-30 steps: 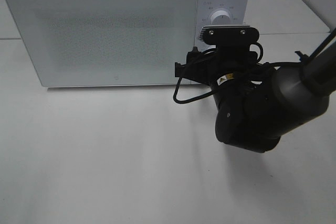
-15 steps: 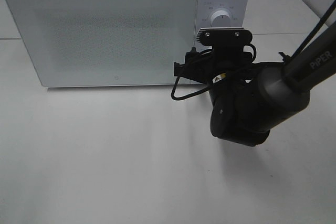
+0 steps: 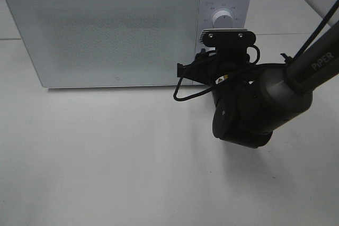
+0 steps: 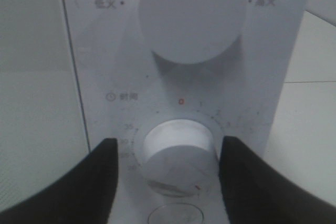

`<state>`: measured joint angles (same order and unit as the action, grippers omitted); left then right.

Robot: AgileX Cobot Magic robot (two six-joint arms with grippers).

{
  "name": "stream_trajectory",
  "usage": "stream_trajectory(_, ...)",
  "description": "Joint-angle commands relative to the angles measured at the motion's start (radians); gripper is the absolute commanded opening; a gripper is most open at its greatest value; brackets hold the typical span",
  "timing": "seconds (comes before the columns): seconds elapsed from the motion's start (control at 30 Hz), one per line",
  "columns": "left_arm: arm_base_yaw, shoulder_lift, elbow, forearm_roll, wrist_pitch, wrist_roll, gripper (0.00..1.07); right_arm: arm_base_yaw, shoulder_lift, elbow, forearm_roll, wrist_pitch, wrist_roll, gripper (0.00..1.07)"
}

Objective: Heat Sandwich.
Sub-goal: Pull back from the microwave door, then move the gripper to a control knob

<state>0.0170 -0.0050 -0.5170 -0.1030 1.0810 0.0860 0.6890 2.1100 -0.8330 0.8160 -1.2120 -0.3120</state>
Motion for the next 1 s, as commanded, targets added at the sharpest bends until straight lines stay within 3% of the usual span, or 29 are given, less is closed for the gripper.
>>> stream_trajectory(0.03,0.002,-0.017,0.001,-0.001,-0.012,-0.005,0.97,-0.002,-0.005,-0.007,-0.025,-0.1,0.011,0.42)
stream_trajectory(0.07,0.002,-0.017,0.001,-0.001,-0.012,-0.005,0.97,-0.002,-0.005,-0.007,-0.026,-0.101,0.01,0.3)
stream_trajectory(0.1,0.002,-0.017,0.001,-0.001,-0.012,-0.005,0.97,-0.002,-0.005,-0.007,-0.025,-0.101,0.01,0.25)
stream_trajectory(0.2,0.002,-0.017,0.001,-0.001,-0.012,-0.005,0.97,-0.002,-0.005,-0.007,-0.025,-0.103,0.01,0.17)
stream_trajectory(1.0,0.002,-0.017,0.001,-0.001,-0.012,-0.005,0.97,-0.025,-0.002,-0.008,-0.067,-0.114,0.133,0.18)
